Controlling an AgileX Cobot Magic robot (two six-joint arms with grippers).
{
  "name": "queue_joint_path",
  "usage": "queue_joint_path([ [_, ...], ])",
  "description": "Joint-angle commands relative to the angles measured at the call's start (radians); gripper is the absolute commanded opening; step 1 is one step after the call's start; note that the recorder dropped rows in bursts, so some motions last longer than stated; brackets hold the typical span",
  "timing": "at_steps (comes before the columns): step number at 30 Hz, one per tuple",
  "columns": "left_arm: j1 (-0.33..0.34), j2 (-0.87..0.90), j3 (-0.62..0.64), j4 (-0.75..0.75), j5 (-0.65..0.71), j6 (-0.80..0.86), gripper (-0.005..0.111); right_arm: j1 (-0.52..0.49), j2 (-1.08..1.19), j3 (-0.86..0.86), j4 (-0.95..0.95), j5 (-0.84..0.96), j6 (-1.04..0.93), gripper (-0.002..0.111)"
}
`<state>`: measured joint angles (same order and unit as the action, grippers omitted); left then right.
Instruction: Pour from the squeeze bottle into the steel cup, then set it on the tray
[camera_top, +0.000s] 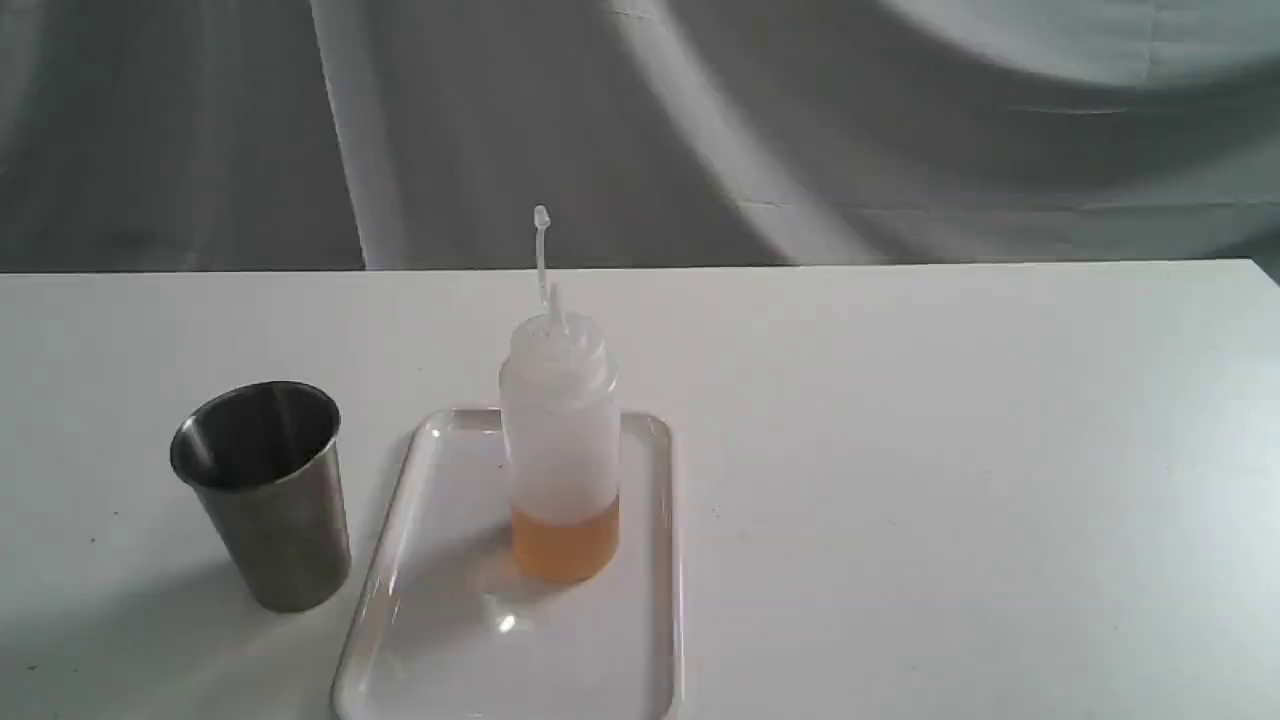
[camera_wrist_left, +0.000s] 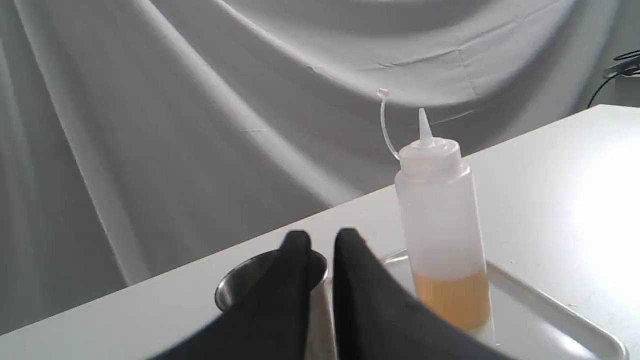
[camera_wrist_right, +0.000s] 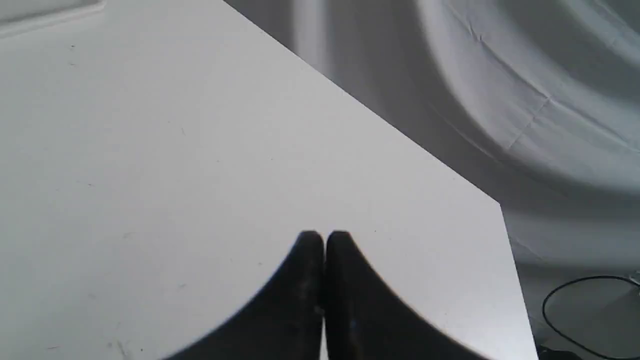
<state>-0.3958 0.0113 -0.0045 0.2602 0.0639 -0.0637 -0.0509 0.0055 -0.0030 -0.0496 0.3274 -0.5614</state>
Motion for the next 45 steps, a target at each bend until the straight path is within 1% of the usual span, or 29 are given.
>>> queue_joint_path([
  [1,0.002,0.003,0.004,-0.002,-0.006,-0.003,0.008,-0.009,-0.006,0.003,0.012,0.004,-0.003,0.000],
  [12,0.002,0.003,0.004,-0.002,-0.006,-0.003,0.008,-0.009,-0.006,0.003,0.011,-0.002,-0.003,0.000],
  [16,0.002,0.003,0.004,-0.002,-0.006,-0.003,0.008,-0.009,-0.006,0.003,0.059,-0.009,0.001,0.000],
  [21,0.002,0.003,0.004,-0.002,-0.006,-0.003,0.008,-0.009,-0.006,0.003,0.061,-0.009,0.001,0.000],
  [23,0.002,0.003,0.004,-0.002,-0.006,-0.003,0.008,-0.009,-0.006,0.003,0.066,-0.015,0.036,0.000],
  [27,0.002,0.003,0.004,-0.002,-0.006,-0.003,0.008,-0.009,-0.006,0.003,0.176,-0.015,0.112,0.000],
  [30,0.002,0.003,0.004,-0.002,-0.006,-0.003,0.008,-0.009,-0.006,0.003,0.245,-0.015,0.129,0.000],
  [45,0.002,0.003,0.004,-0.002,-0.006,-0.003,0.008,-0.009,-0.006,0.003,0.247,-0.015,0.129,0.000],
])
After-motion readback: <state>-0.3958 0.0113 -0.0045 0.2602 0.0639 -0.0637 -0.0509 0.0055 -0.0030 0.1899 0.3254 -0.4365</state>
